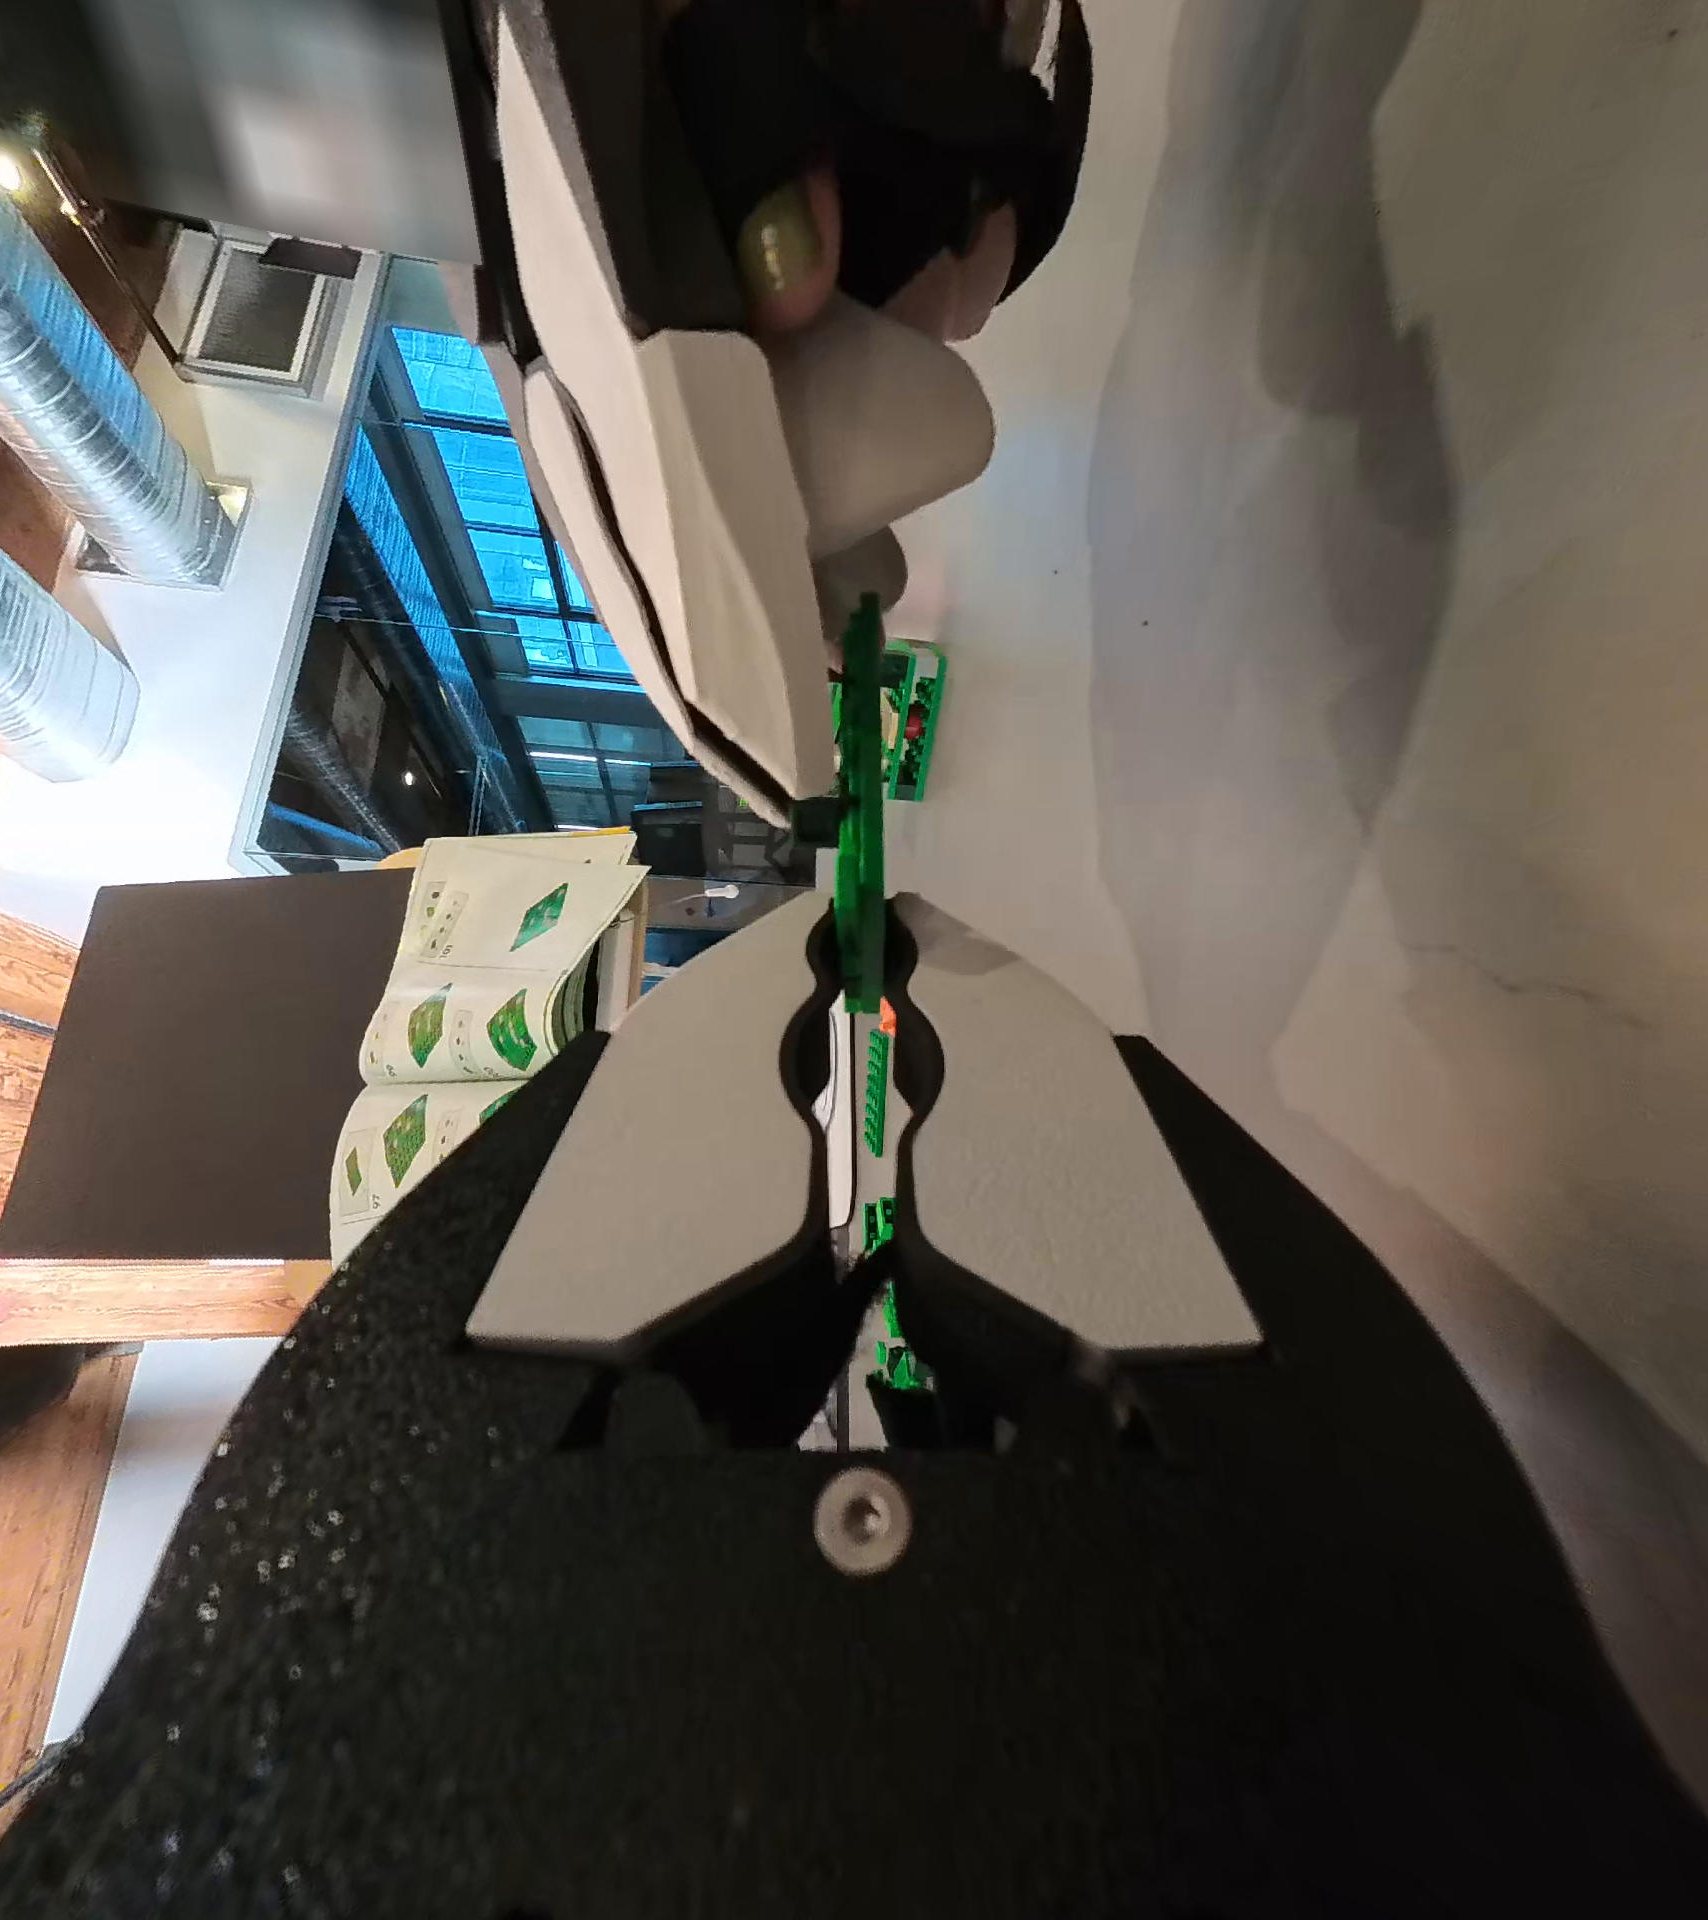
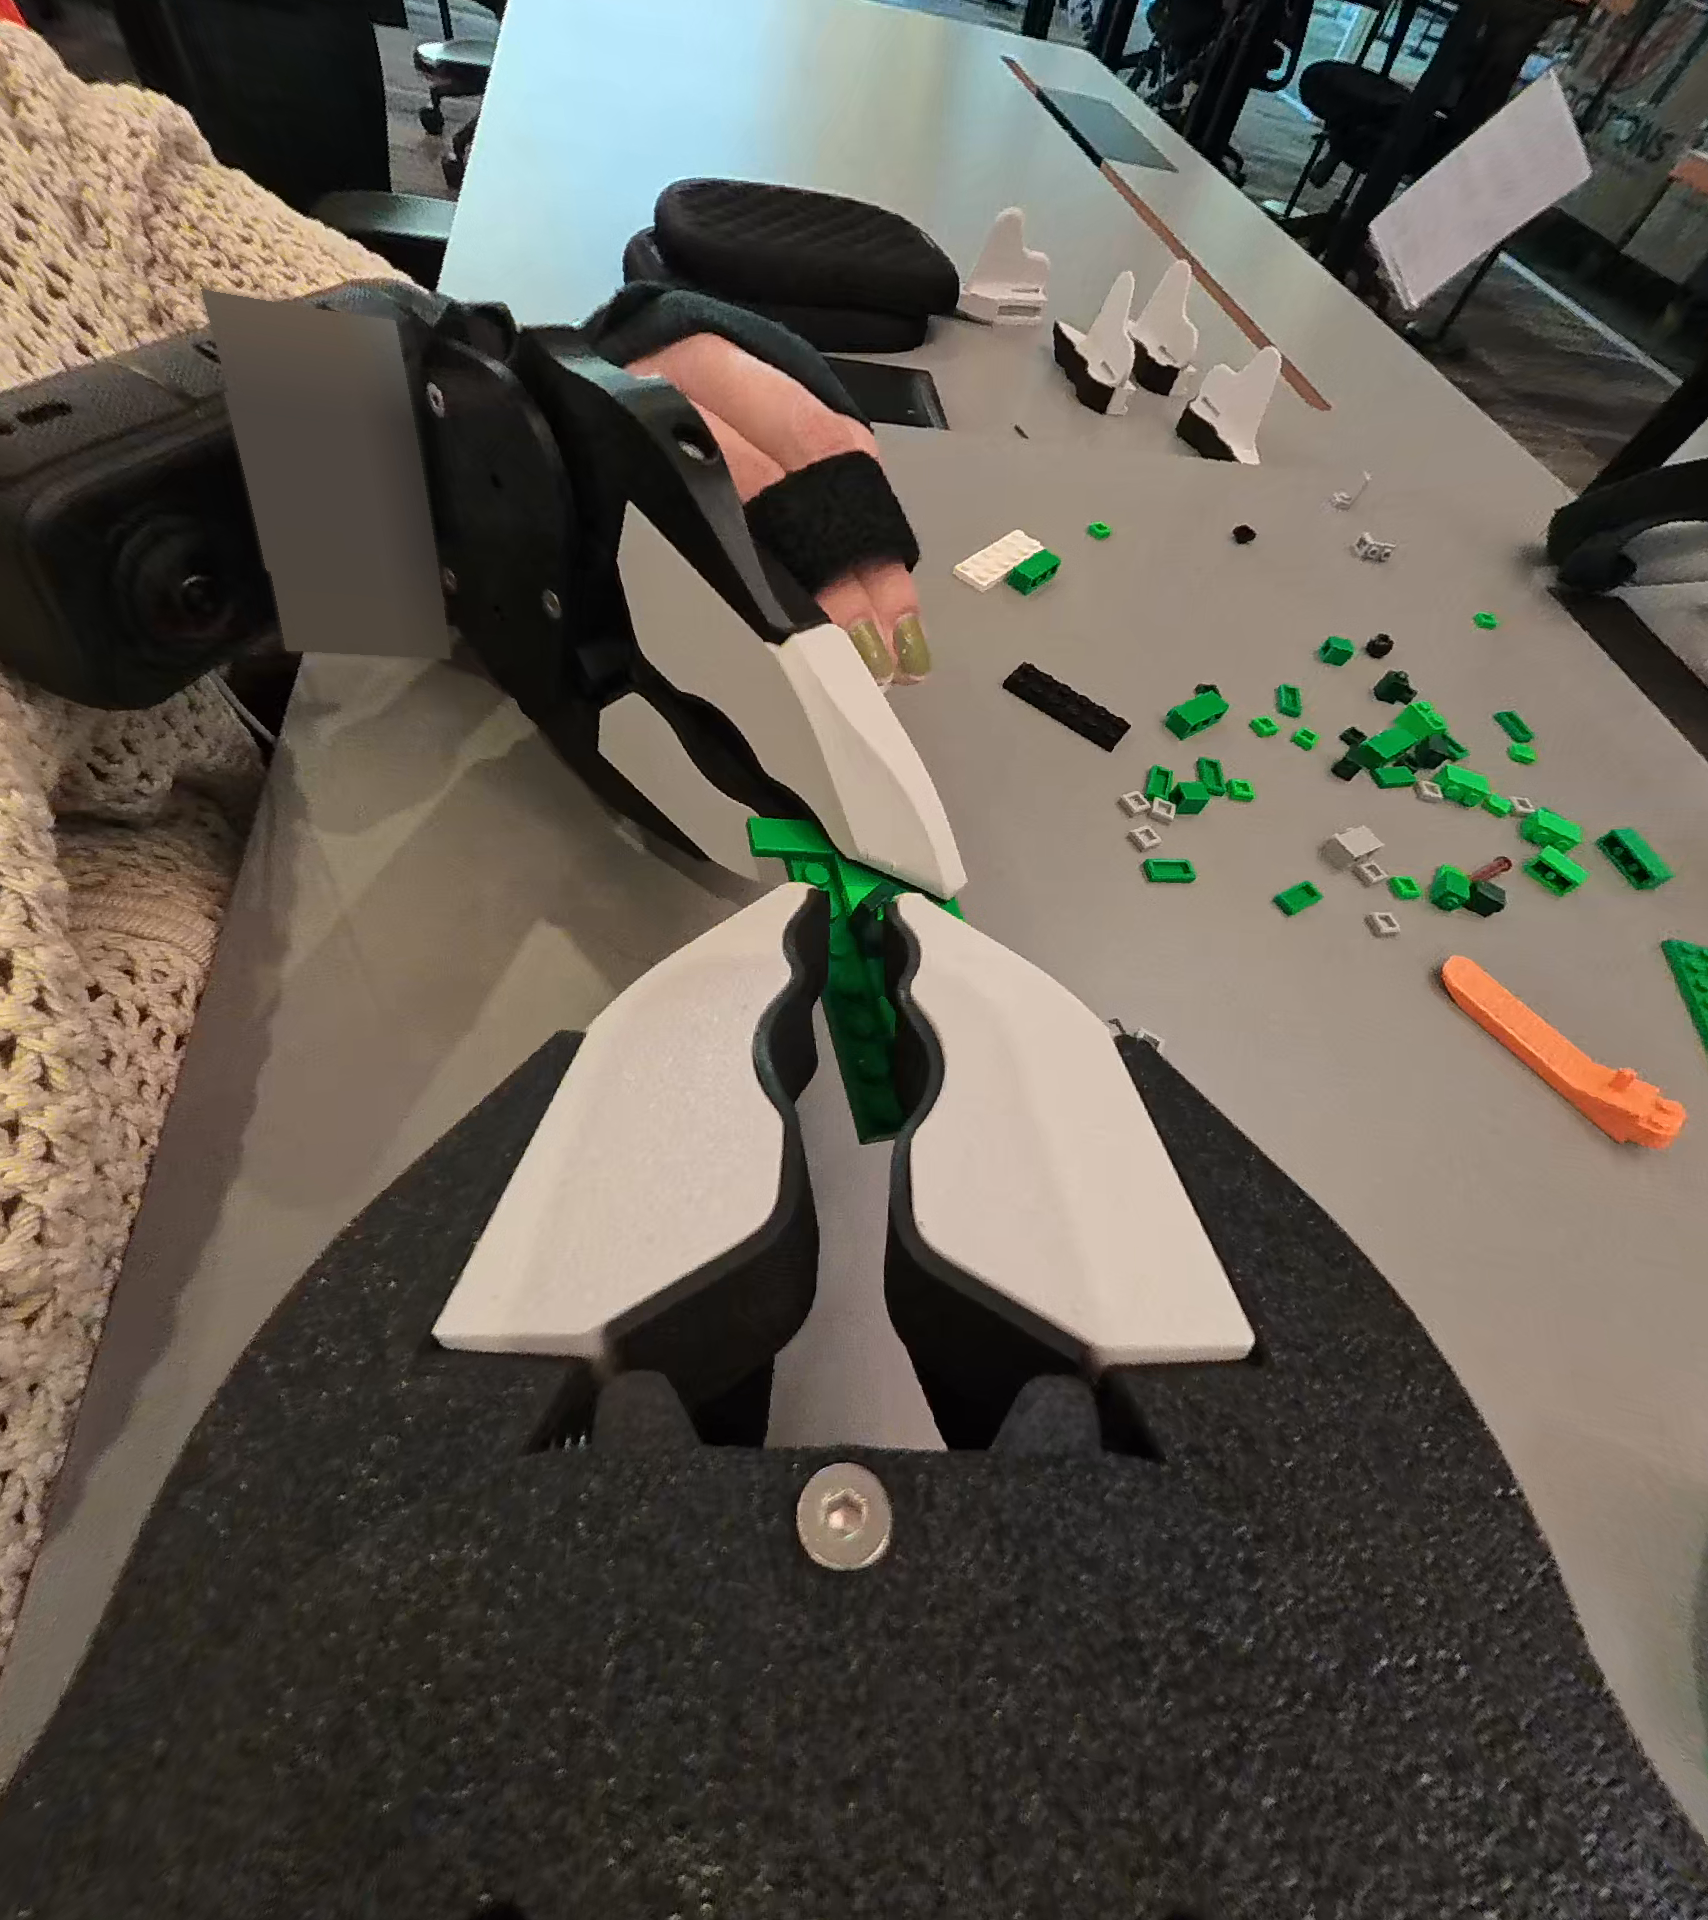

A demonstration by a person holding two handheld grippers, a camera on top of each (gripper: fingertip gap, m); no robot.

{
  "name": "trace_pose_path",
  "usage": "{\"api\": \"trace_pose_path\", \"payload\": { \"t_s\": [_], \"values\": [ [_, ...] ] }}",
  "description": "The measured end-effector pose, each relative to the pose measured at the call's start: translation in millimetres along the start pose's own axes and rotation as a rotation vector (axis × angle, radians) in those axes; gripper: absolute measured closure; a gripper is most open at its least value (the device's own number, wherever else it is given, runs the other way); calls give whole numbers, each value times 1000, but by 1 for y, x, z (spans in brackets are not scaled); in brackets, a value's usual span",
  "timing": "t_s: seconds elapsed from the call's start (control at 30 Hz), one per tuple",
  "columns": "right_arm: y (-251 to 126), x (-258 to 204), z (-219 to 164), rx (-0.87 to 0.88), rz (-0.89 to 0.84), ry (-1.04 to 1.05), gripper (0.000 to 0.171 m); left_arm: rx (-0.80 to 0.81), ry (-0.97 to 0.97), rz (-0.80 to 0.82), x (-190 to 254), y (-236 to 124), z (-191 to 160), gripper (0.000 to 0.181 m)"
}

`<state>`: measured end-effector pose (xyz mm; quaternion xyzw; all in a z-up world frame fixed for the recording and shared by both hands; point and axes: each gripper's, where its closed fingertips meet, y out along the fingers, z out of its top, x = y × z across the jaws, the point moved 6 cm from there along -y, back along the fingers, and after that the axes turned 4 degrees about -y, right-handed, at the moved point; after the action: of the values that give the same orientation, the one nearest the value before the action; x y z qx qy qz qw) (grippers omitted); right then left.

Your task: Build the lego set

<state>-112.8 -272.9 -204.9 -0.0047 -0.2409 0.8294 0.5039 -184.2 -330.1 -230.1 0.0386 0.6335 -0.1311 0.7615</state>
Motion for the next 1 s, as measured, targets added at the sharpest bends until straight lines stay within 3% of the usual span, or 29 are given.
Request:
{"api": "trace_pose_path", "payload": {
  "t_s": [0.5, 0.8, 1.0],
  "values": [
    [5, -1, 1, -41, -50, -79, 168, 3, 4, -17, 2, 0, 0, 175],
    [1, -6, 5, -218, -137, -494, 168, 9, 9, -16, 1, -1, -1, 175],
    [-3, -5, 16, -152, -114, -380, 167, 5, 27, 66, -7, -4, -2, 175]
  ]
}}
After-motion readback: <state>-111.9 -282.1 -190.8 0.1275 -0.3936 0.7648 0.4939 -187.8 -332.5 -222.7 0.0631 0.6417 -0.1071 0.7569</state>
